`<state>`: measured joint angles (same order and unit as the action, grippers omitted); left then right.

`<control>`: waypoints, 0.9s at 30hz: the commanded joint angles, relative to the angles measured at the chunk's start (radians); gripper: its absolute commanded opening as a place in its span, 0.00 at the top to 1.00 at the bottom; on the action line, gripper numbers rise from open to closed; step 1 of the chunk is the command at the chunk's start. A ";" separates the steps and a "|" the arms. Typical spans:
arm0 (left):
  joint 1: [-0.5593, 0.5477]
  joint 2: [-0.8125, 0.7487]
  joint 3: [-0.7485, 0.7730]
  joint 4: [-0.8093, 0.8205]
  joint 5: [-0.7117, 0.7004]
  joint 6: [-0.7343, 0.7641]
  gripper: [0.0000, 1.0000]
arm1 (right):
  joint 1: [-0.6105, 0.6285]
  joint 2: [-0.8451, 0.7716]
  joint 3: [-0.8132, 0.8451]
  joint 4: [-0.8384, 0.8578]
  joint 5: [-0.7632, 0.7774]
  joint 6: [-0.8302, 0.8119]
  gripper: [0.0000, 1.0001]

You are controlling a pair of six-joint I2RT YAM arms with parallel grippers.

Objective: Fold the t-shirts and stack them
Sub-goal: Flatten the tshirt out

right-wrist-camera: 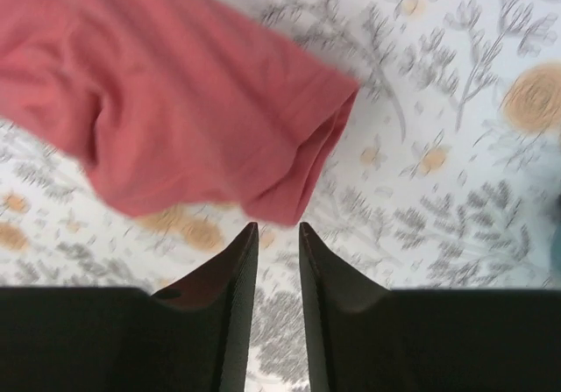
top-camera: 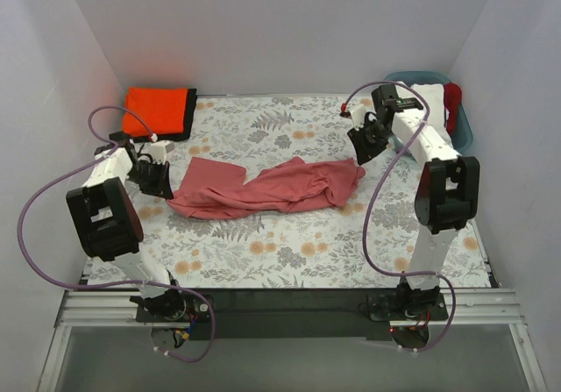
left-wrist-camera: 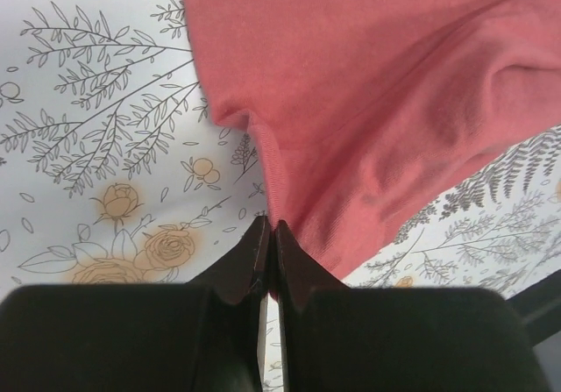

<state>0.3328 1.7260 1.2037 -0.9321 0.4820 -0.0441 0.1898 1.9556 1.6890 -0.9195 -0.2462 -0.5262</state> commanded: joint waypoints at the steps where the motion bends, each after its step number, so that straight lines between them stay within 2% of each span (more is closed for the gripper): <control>1: 0.008 0.004 0.025 -0.020 0.067 -0.066 1.00 | 0.011 -0.177 -0.116 -0.027 -0.094 -0.040 0.70; 3: 0.008 0.009 0.017 -0.022 0.078 -0.074 1.00 | 0.068 -0.260 -0.236 -0.015 -0.068 -0.055 0.79; 4: 0.006 0.010 0.014 -0.020 0.079 -0.073 1.00 | 0.089 -0.282 -0.274 -0.007 -0.064 -0.057 0.81; 7: 0.008 0.009 0.004 -0.011 0.072 -0.073 1.00 | 0.181 -0.356 -0.427 0.079 0.005 -0.046 0.82; 10: 0.008 0.012 0.003 -0.014 0.066 -0.069 1.00 | 0.246 -0.359 -0.497 0.151 0.087 -0.018 0.82; 15: 0.008 0.010 0.007 -0.019 0.061 -0.068 1.00 | 0.332 -0.333 -0.529 0.212 0.168 0.009 0.80; 27: 0.008 0.009 0.005 -0.014 0.058 -0.060 1.00 | 0.370 -0.253 -0.529 0.249 0.179 0.038 0.75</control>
<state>0.3328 1.7451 1.2053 -0.9428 0.5240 -0.1120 0.5499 1.6821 1.1572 -0.6979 -0.0834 -0.4999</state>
